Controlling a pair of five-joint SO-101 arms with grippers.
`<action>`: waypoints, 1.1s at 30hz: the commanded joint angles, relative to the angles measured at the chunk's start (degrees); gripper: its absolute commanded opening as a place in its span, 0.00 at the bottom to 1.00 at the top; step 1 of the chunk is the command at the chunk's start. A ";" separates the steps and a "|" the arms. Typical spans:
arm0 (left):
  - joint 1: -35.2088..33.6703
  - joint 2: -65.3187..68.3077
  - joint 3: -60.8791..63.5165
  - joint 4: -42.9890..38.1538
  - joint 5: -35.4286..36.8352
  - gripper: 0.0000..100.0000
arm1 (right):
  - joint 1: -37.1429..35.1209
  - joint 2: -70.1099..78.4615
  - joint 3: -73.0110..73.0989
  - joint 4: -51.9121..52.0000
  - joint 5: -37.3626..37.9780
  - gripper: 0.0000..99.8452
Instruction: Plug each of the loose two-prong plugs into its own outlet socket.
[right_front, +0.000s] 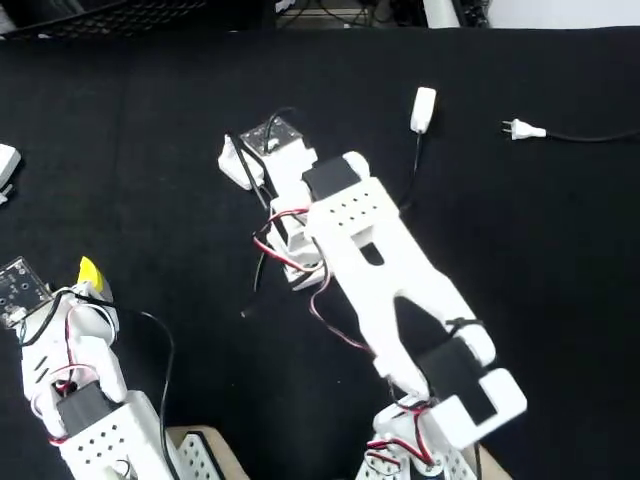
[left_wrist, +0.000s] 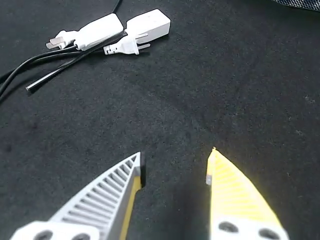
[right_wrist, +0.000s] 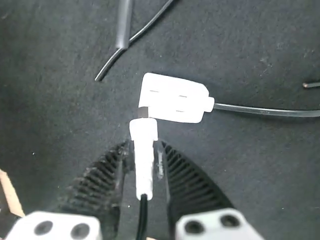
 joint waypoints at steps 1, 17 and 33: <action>-0.40 -0.35 0.75 0.26 -0.09 0.22 | -0.53 1.54 -2.59 -0.35 -1.23 0.01; -0.40 -0.35 0.75 0.26 -0.09 0.22 | -0.53 6.81 -2.68 -3.60 -1.93 0.01; -0.48 -0.35 0.75 0.26 -0.09 0.22 | 1.49 6.99 -2.24 -3.52 -1.85 0.01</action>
